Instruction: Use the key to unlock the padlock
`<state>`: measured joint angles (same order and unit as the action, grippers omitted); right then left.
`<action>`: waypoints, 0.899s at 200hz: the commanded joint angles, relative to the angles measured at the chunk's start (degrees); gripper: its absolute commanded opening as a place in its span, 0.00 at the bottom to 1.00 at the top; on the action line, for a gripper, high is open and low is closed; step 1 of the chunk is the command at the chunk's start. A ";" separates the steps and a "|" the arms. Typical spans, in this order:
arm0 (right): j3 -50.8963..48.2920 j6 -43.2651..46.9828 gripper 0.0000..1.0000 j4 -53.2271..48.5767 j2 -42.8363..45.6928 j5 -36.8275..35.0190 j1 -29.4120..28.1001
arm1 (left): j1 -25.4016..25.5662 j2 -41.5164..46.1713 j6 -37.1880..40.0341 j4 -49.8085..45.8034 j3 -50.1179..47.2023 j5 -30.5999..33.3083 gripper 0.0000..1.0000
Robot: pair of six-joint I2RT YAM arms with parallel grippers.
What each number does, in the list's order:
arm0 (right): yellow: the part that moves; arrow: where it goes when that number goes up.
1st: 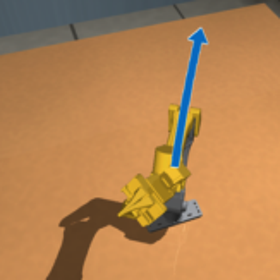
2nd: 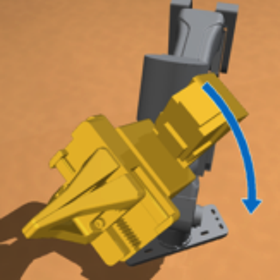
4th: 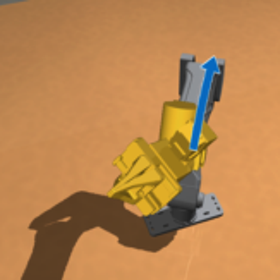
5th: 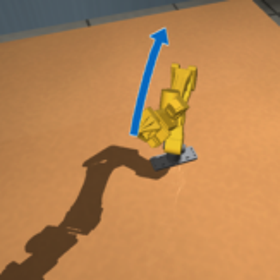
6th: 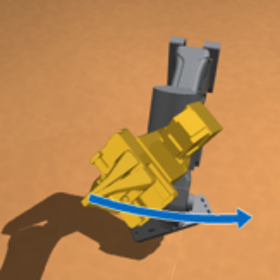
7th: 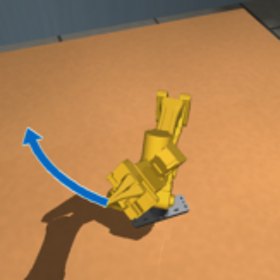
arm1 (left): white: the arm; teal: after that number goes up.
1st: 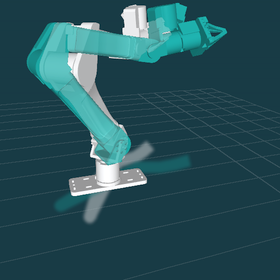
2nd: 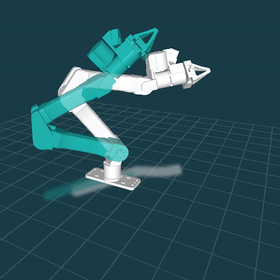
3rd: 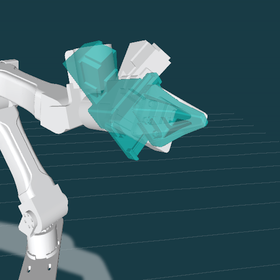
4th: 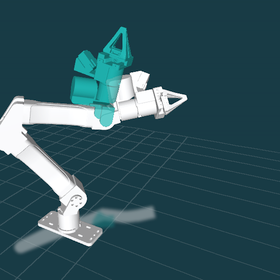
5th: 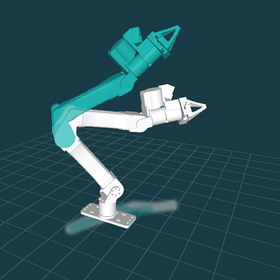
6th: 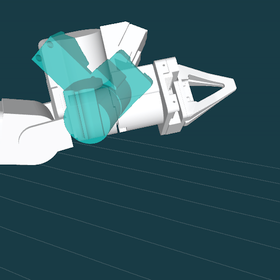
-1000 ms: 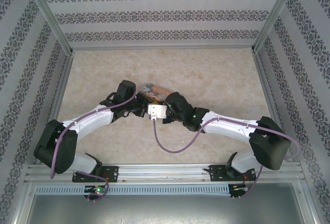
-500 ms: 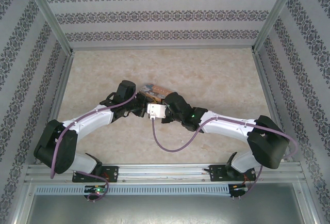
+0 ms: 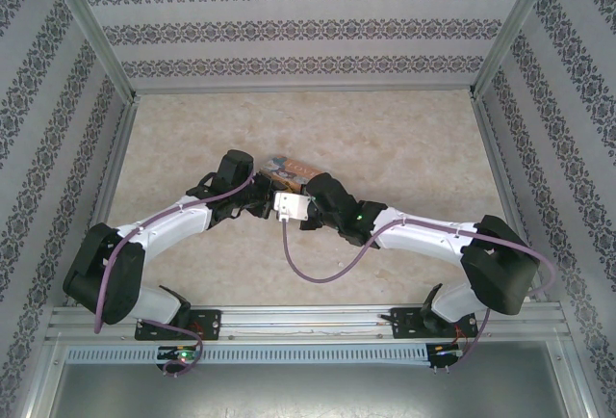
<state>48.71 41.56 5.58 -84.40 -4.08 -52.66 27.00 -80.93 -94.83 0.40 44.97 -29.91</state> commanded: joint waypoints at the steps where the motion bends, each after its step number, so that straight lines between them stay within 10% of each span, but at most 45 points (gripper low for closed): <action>1: 0.95 -4.00 0.00 1.51 -1.01 -1.98 -0.77 | 0.68 0.48 -0.98 1.96 -0.31 -0.86 0.00; 180: -9.14 -45.47 0.00 23.60 -4.17 -6.61 -2.30 | 1.12 -1.47 -0.24 3.27 -3.16 0.29 0.00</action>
<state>40.29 1.76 24.10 -87.15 -8.19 -54.57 27.00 -81.45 -95.20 2.17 42.72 -27.99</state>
